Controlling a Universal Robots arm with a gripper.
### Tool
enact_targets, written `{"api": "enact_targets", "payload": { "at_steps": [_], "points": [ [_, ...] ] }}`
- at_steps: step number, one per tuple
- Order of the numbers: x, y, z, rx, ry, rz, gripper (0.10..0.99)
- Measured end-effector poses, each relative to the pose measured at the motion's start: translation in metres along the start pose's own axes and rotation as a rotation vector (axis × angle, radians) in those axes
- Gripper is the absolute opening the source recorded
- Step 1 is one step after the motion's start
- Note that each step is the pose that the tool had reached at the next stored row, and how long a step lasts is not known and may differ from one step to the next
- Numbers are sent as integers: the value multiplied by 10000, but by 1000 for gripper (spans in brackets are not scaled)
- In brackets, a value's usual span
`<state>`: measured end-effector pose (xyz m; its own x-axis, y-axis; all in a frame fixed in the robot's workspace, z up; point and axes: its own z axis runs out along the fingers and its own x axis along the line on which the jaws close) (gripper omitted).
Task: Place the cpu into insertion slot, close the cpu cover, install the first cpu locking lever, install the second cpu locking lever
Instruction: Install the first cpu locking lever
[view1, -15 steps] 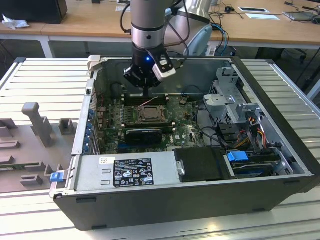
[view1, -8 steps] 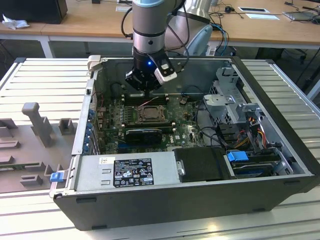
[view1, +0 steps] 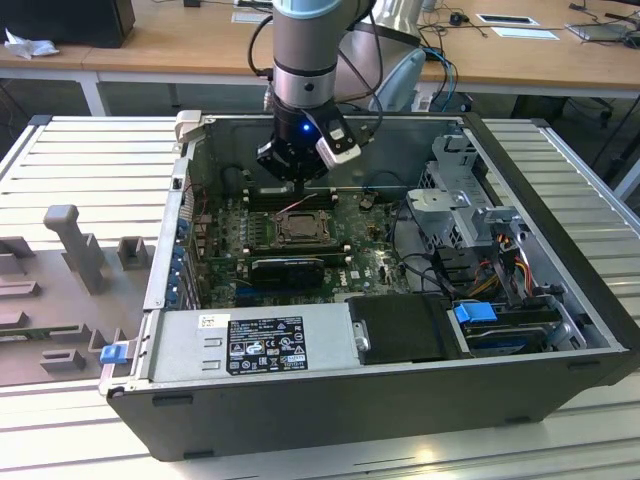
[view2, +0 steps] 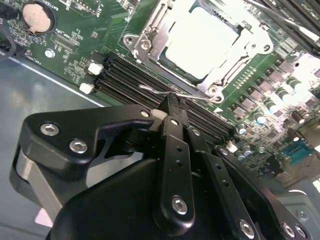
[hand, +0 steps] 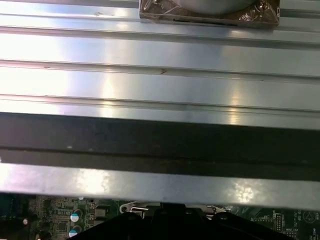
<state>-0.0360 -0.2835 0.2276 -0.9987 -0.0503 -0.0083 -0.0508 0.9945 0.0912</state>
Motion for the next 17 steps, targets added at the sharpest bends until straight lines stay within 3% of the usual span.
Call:
{"api": "enact_targets", "payload": {
  "at_steps": [9, 12, 17],
  "points": [
    [-88, 13, 62, 2, 2, -1, 106],
    [-86, -25, 60, 1, 1, -1, 106],
    [-101, -28, 71, 0, 0, -1, 106]
  ]
}}
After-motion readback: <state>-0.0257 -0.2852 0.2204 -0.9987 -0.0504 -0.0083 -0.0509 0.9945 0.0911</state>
